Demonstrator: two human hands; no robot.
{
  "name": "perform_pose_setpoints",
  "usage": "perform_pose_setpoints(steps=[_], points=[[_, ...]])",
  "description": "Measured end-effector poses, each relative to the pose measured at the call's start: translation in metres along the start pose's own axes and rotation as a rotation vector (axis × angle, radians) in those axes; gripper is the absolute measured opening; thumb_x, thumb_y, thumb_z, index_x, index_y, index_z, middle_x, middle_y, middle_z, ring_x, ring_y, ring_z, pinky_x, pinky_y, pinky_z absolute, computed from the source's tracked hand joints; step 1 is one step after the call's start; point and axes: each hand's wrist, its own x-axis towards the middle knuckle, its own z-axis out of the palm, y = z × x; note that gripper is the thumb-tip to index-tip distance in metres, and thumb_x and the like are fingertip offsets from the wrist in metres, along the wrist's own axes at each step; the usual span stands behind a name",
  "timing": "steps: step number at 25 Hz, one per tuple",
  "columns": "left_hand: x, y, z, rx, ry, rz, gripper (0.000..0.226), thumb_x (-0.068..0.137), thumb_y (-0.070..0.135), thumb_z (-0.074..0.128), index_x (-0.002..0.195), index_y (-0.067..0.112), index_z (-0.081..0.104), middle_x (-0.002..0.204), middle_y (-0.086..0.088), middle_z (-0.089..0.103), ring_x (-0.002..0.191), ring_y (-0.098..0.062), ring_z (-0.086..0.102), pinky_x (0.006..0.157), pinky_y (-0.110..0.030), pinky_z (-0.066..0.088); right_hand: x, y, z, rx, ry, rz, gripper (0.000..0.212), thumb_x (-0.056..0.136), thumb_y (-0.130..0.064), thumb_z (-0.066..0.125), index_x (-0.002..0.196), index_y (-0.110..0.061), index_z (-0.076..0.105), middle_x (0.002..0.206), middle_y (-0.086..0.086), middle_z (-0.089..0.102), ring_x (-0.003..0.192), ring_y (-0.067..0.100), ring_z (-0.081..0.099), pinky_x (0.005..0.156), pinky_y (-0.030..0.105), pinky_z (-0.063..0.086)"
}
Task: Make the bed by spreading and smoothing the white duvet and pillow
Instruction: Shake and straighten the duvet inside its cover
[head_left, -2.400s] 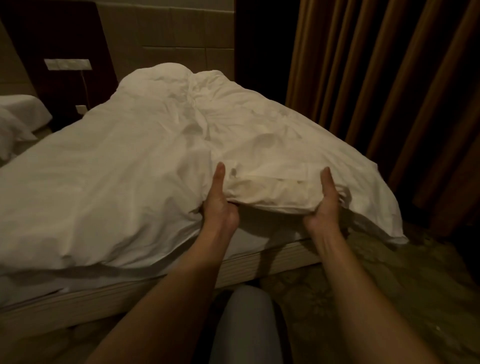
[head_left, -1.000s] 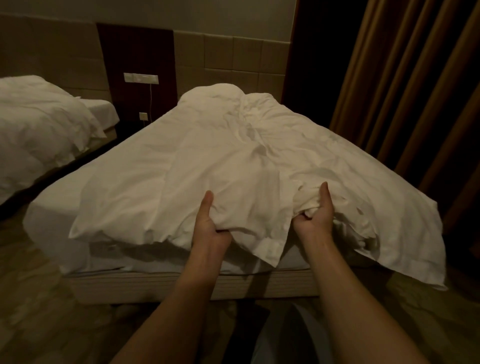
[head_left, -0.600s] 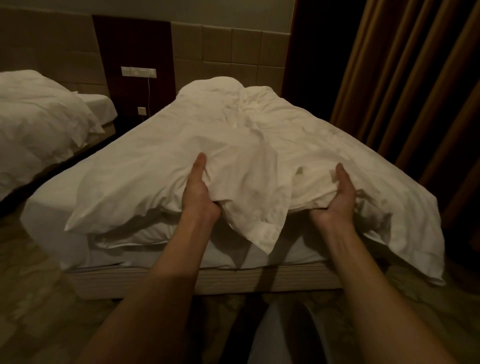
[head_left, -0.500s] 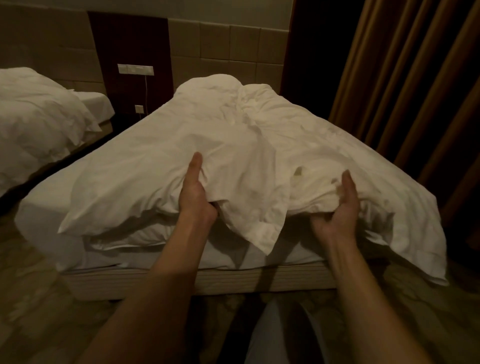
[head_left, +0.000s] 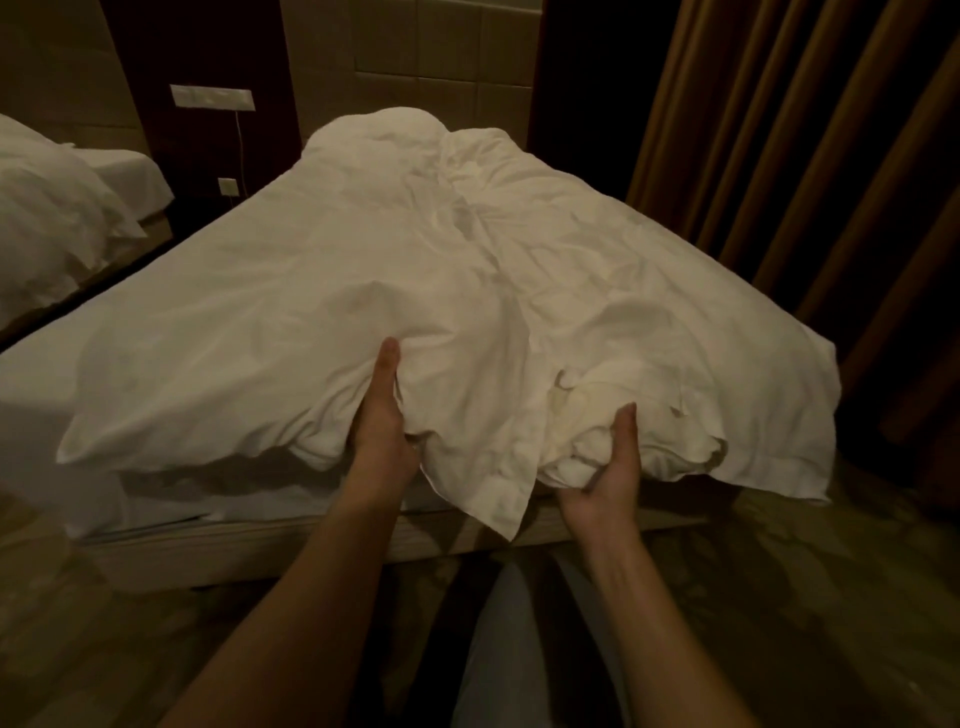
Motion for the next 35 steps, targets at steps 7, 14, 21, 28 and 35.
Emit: perform_pose_setpoints(steps=[7,14,21,28,35], points=[[-0.005,0.018,0.005,-0.046,-0.049,-0.049,0.072,0.078,0.066,0.071,0.135,0.023,0.060,0.121,-0.005,0.073,0.115,-0.027,0.067,0.105,-0.048,0.049,-0.044,-0.068,0.082,-0.007,-0.162,-0.080,0.048,0.090,-0.044,0.070,0.130,-0.017,0.063,0.121,0.010,0.073,0.109,0.030,0.070,0.097,0.050,0.054],[-0.013,-0.012,-0.014,-0.064,-0.122,-0.247,0.071,0.082,0.067,0.064,0.137,0.022,0.060,0.127,-0.010,0.070,0.120,-0.031,0.064,0.100,-0.047,0.051,-0.044,0.023,-0.006,0.038,0.058,0.126,0.050,0.086,-0.045,0.069,0.129,-0.021,0.065,0.123,0.007,0.072,0.122,0.029,0.063,0.108,0.047,0.046],[-0.014,-0.007,-0.014,-0.120,-0.214,-0.280,0.082,0.081,0.072,0.065,0.141,0.016,0.057,0.134,-0.016,0.065,0.126,-0.035,0.060,0.113,-0.054,0.040,-0.023,0.062,0.014,0.062,-0.125,0.094,0.065,0.088,-0.063,0.062,0.140,-0.025,0.058,0.136,0.005,0.065,0.127,0.029,0.059,0.117,0.050,0.035],[-0.016,0.009,0.010,-0.111,-0.064,-0.104,0.080,0.074,0.070,0.075,0.134,0.019,0.061,0.127,-0.012,0.069,0.115,-0.033,0.066,0.102,-0.054,0.051,-0.021,0.028,0.053,0.012,-0.059,0.066,0.086,0.064,-0.079,0.075,0.132,-0.028,0.064,0.127,0.006,0.070,0.115,0.034,0.067,0.103,0.057,0.049],[-0.007,0.018,0.006,-0.119,0.212,0.062,0.106,0.035,0.067,0.097,0.126,0.022,0.067,0.119,-0.003,0.074,0.102,-0.028,0.073,0.091,-0.054,0.057,-0.067,0.009,0.030,0.031,0.049,-0.011,0.069,0.074,-0.072,0.066,0.128,-0.029,0.065,0.116,0.005,0.075,0.108,0.032,0.070,0.094,0.057,0.055]])
